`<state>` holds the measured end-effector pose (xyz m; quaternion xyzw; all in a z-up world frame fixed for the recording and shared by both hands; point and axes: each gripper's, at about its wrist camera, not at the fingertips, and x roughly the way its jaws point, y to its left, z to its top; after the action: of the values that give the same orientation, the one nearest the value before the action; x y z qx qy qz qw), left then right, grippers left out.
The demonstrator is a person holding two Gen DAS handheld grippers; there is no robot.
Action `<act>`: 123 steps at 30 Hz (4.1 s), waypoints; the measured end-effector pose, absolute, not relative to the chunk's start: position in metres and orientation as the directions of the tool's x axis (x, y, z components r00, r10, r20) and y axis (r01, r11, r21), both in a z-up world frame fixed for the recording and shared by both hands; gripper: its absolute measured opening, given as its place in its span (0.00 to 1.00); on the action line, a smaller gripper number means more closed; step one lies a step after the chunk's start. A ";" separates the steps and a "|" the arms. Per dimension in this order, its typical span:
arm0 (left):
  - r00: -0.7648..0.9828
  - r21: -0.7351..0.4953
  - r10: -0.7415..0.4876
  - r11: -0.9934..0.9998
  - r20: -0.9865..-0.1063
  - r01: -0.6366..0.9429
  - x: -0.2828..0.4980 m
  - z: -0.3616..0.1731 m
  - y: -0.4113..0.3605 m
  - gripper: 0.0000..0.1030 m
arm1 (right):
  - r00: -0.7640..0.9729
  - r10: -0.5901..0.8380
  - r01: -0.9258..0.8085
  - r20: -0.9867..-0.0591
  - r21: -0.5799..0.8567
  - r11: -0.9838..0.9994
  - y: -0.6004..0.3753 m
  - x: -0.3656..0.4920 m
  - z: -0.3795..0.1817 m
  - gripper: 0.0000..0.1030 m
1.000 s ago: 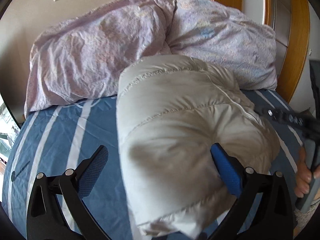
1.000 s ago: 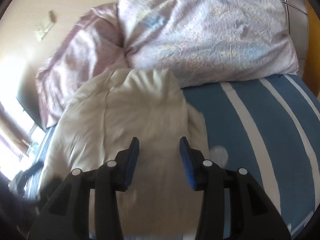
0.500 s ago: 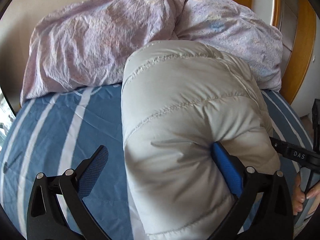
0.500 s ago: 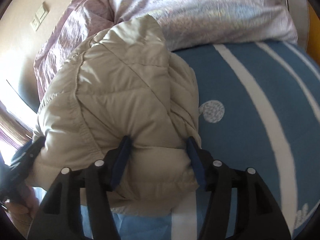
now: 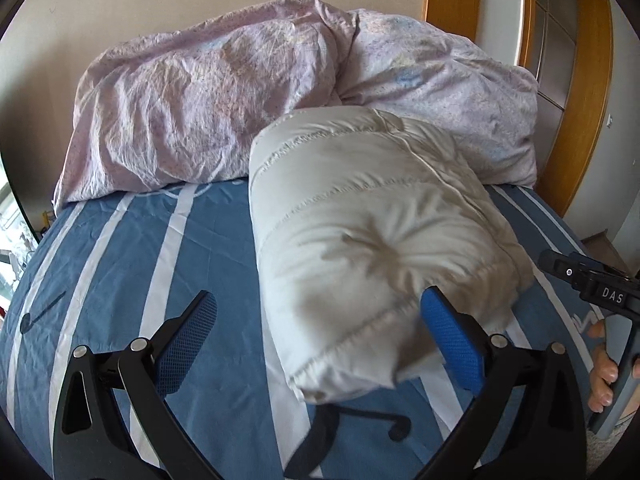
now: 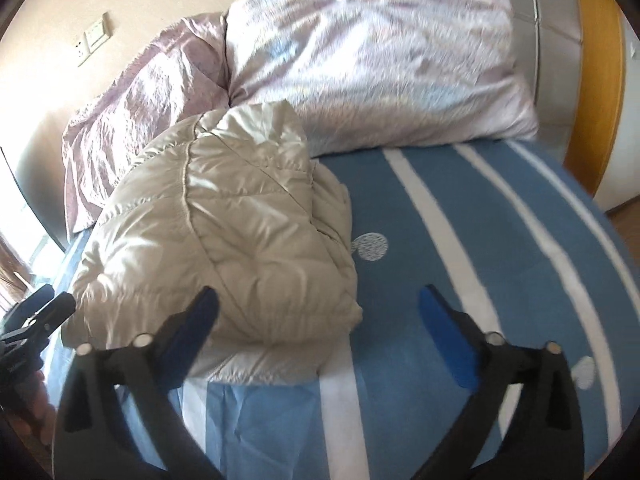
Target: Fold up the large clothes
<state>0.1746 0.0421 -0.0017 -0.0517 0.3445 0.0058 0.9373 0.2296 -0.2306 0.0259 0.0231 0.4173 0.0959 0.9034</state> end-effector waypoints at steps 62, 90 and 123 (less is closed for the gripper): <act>0.635 -0.222 -0.153 0.975 -0.757 -0.030 0.056 0.021 0.003 0.99 | 0.597 0.142 -0.210 -0.789 0.017 0.977 -0.229 0.080 0.082 0.98; 0.635 -0.184 -0.123 0.983 -0.762 -0.031 0.058 0.021 0.003 0.99 | 0.585 0.146 -0.229 -0.798 0.010 0.973 -0.226 0.085 0.073 0.98; 0.639 -0.172 -0.110 0.984 -0.761 -0.036 0.060 0.023 0.005 0.99 | 0.582 0.147 -0.238 -0.800 0.006 0.971 -0.227 0.089 0.075 0.98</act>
<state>0.0598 0.0048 0.0232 -0.0861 0.4245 -0.0203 0.9011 0.0893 -0.2271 0.0751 -0.0510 0.4440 0.1083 0.8880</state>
